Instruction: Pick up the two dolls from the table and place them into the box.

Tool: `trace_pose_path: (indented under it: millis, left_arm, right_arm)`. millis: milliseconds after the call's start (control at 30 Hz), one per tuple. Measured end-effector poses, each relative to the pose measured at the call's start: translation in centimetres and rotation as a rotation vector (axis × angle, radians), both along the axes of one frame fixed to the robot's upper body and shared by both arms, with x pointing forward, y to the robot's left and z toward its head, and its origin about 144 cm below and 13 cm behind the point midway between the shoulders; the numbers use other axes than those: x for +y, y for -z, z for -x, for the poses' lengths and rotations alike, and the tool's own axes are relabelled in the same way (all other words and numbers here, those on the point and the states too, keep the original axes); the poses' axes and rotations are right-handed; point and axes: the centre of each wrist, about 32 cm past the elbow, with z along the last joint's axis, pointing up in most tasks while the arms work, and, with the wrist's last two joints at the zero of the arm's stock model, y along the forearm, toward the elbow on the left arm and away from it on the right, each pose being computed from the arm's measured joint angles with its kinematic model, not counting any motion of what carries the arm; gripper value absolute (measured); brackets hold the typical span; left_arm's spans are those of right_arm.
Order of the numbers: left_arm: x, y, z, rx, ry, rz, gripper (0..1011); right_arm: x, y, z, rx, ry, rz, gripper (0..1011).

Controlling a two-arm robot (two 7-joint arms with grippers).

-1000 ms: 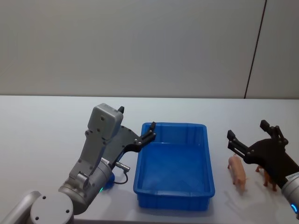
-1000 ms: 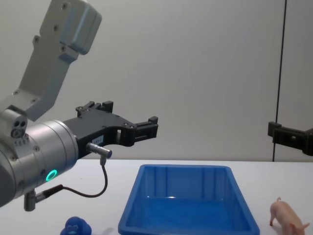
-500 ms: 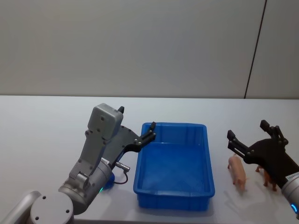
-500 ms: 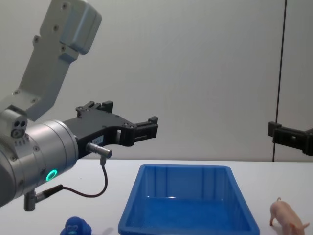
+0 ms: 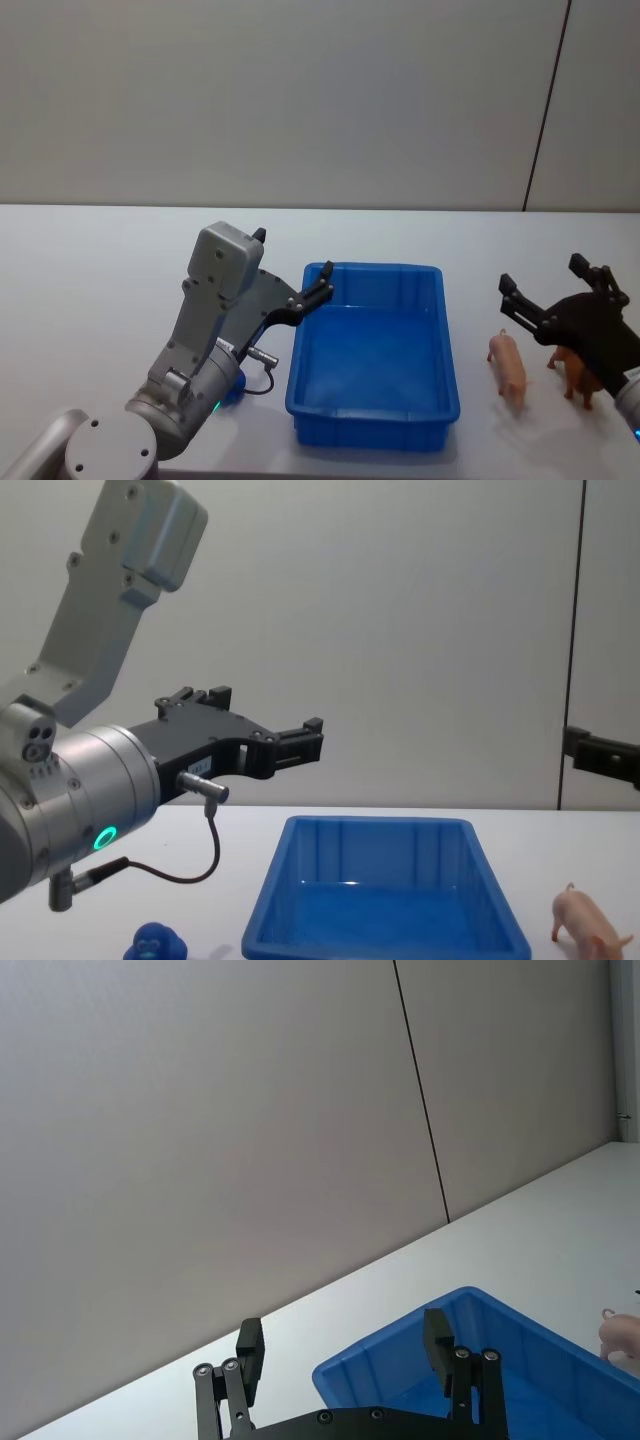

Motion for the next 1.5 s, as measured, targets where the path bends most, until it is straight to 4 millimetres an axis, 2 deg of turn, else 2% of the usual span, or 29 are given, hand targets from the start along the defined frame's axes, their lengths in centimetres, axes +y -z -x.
trace_pose_path:
  millis: [800,1500]
  left_arm:
    - [0.0,0.0,0.0,0.0,0.0,0.0,1001]
    - [0.0,0.0,0.0,0.0,0.0,0.0,1001]
  right_arm:
    - [-3.5,0.5,-0.5,0.151,0.058,0.095,1000]
    - [-4.9,1.3,-0.3,0.288,0.091,0.195,1000]
